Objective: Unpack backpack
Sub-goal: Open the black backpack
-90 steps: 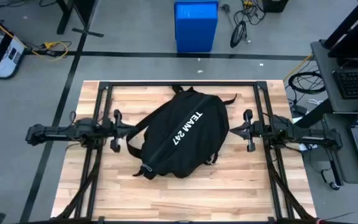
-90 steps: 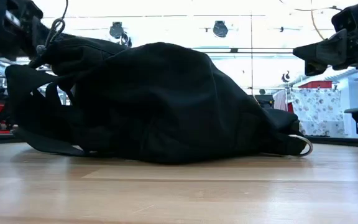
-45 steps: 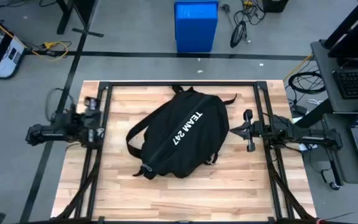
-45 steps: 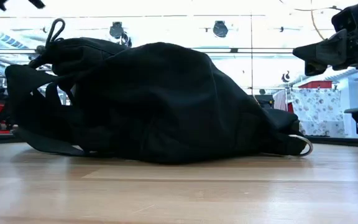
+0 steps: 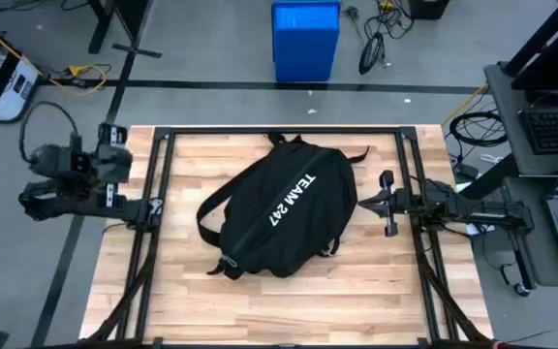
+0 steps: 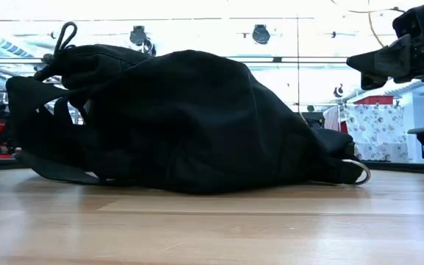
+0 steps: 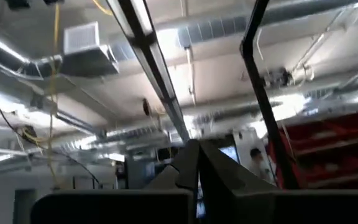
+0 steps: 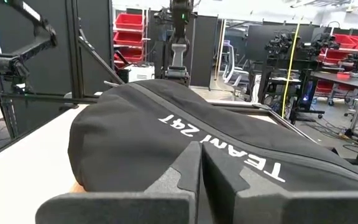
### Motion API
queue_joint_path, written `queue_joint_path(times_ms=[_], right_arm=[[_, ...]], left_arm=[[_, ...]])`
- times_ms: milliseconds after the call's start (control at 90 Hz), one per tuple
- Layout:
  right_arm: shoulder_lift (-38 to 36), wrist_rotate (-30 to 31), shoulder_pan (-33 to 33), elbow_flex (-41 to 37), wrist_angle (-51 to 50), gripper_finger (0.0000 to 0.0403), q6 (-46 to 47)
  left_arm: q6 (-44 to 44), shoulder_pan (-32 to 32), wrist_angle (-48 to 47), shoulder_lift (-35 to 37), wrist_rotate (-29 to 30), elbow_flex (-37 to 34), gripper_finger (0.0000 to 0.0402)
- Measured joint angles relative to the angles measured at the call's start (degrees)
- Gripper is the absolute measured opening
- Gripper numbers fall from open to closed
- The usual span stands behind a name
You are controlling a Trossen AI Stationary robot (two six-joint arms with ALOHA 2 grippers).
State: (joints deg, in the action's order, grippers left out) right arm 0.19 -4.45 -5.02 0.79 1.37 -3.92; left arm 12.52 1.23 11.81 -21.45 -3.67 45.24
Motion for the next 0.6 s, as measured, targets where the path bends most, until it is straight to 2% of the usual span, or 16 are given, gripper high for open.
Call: queue_joint_path(times_ms=[156,400,600], right_arm=[[0.1,0.0,0.0,0.0,0.0,0.0000,0.0],[0.1,0.0,0.0,0.0,0.0,0.0000,0.2],[0.1,0.0,0.0,0.0,0.0,0.0000,0.2]], left_arm=[[0.4,0.0,-12.8,-11.1,1.3,11.1,0.0000],[1.3,0.0,-36.8,-26.9,12.4,27.6,0.0000],[-4.8,0.0,-53.1,-36.5,13.0,31.8,0.0000]])
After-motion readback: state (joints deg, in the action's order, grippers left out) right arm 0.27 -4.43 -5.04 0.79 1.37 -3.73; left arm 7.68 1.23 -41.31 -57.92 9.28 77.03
